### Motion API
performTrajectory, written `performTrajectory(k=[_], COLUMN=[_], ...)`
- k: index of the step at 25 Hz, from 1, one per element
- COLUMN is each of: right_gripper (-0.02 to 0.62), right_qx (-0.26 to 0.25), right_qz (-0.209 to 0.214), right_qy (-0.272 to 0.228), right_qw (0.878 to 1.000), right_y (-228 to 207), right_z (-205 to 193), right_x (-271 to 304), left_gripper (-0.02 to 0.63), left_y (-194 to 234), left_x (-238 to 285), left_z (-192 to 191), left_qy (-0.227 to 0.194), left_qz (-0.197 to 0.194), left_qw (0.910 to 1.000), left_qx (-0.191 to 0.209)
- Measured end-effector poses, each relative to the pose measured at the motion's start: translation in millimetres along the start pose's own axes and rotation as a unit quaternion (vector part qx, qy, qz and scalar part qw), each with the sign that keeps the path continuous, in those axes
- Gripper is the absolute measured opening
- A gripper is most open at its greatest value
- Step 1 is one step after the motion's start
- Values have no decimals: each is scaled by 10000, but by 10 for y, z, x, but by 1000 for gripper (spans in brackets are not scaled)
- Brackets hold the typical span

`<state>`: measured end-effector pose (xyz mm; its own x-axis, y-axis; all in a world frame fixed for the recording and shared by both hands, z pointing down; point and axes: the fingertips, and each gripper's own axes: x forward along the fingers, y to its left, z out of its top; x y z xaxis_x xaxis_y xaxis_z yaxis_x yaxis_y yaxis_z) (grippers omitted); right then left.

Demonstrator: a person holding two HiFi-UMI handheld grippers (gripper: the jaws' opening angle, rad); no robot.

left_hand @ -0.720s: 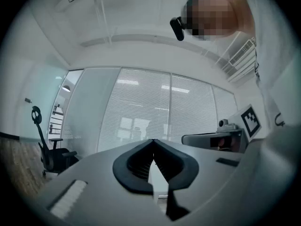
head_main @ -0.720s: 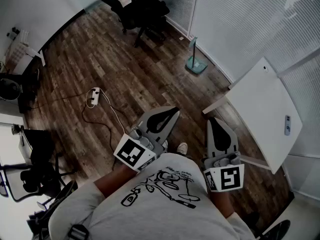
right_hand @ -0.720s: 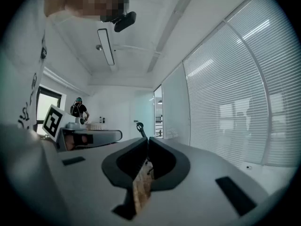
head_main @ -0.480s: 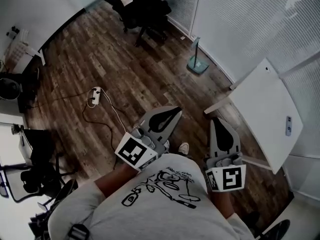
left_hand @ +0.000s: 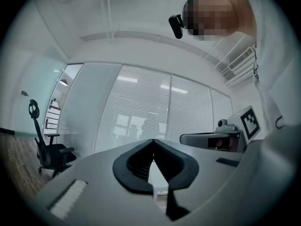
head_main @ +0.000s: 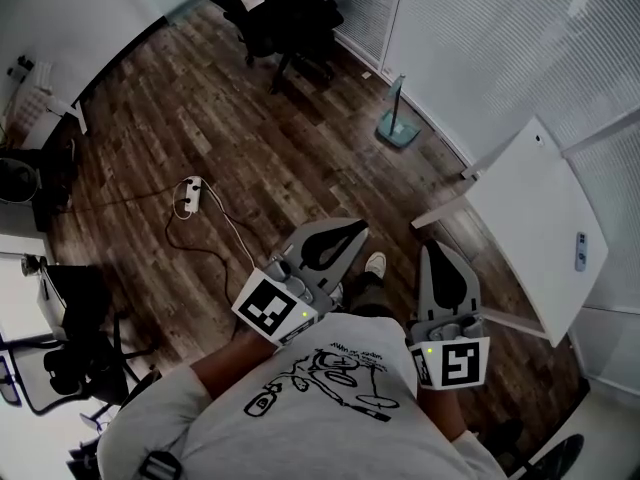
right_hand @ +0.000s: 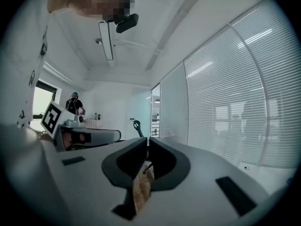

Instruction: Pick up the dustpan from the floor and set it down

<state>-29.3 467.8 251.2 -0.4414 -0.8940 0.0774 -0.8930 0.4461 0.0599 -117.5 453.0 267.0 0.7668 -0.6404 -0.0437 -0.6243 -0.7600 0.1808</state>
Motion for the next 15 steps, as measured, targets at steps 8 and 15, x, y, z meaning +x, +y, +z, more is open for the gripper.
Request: performTrajectory(k=[8, 15], right_gripper=[12, 12], right_qx=[-107, -142], right_qz=[108, 187], right_qy=[-116, -104], right_qw=[9998, 9997], right_y=[-153, -492], right_z=[-59, 26], right_x=[351, 651], left_gripper=[2, 2], left_y=[323, 506], left_x=[200, 623], left_z=[-56, 64], left_qy=[-60, -78], left_qz=[135, 149], left_qw=[9999, 9998], left_qx=[4, 52])
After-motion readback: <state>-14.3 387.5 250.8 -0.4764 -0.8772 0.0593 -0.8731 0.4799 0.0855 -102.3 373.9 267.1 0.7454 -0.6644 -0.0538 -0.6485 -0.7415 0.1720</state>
